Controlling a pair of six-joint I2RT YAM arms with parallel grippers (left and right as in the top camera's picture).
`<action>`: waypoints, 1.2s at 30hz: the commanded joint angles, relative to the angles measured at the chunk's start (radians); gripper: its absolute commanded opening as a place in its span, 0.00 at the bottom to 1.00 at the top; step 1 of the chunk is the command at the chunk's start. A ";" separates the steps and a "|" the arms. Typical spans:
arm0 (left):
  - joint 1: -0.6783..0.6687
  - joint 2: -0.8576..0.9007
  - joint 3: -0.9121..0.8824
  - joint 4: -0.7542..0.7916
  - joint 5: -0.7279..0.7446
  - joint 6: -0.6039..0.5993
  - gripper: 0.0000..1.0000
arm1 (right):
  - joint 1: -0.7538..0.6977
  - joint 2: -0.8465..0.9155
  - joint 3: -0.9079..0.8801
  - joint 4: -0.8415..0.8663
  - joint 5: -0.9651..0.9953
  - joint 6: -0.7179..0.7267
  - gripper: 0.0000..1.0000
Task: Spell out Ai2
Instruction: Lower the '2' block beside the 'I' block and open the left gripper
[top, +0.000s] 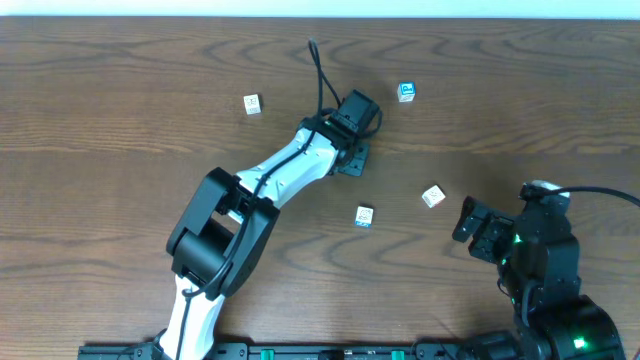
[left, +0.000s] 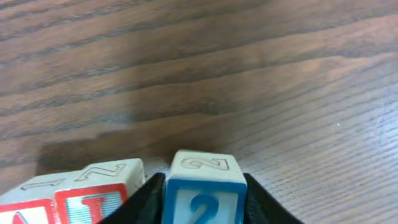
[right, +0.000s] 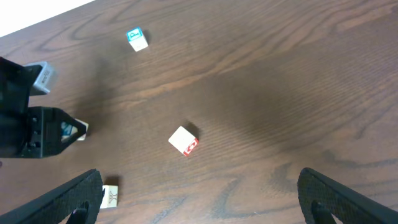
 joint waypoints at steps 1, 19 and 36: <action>-0.005 0.007 0.021 -0.003 -0.018 -0.010 0.43 | -0.016 -0.004 -0.005 0.000 0.003 0.014 0.99; -0.004 0.007 0.021 0.055 -0.058 0.049 0.52 | -0.016 -0.004 -0.005 0.000 0.003 0.015 0.99; -0.011 -0.008 0.205 -0.098 0.008 0.084 0.06 | -0.016 -0.004 -0.005 0.000 0.003 0.014 0.99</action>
